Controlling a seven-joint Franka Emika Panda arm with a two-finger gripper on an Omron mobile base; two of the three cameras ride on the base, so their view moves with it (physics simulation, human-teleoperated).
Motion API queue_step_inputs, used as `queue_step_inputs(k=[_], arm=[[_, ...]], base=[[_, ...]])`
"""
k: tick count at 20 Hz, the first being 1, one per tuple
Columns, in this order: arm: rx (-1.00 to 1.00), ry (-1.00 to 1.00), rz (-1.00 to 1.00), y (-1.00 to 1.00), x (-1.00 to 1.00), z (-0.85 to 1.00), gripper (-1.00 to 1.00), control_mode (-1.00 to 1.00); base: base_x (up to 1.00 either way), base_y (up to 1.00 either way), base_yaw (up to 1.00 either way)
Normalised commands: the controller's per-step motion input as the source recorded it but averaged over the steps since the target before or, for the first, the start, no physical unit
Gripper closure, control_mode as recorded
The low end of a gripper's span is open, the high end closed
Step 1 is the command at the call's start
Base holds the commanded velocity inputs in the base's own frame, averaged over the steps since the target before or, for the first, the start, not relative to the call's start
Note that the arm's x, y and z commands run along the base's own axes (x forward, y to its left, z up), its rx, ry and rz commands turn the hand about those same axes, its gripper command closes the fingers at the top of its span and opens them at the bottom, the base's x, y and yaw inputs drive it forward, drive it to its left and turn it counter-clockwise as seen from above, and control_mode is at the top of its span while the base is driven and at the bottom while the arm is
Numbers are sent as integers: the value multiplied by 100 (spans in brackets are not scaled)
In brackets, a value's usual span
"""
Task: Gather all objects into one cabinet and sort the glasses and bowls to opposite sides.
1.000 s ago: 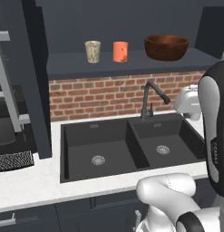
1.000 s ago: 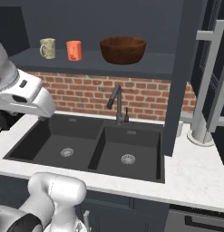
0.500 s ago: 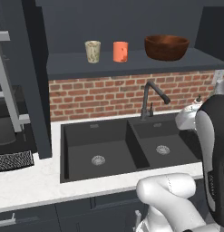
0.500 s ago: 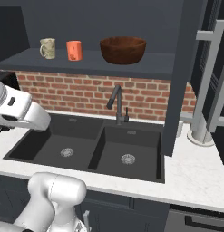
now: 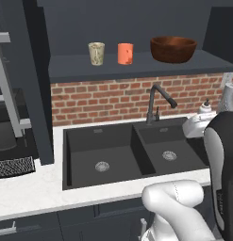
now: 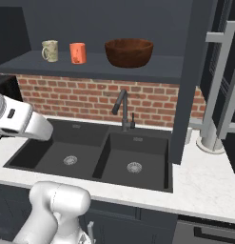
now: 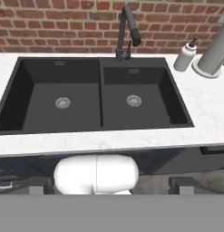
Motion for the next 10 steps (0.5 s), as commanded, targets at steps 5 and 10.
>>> queue_step_inputs(k=[5, 10], arm=[[0, 0, 0, 0, 0, 0, -100, 100], [0, 0, 0, 0, 0, 0, -100, 100]], base=[[-91, -8, 0], [-100, 0, -1]])
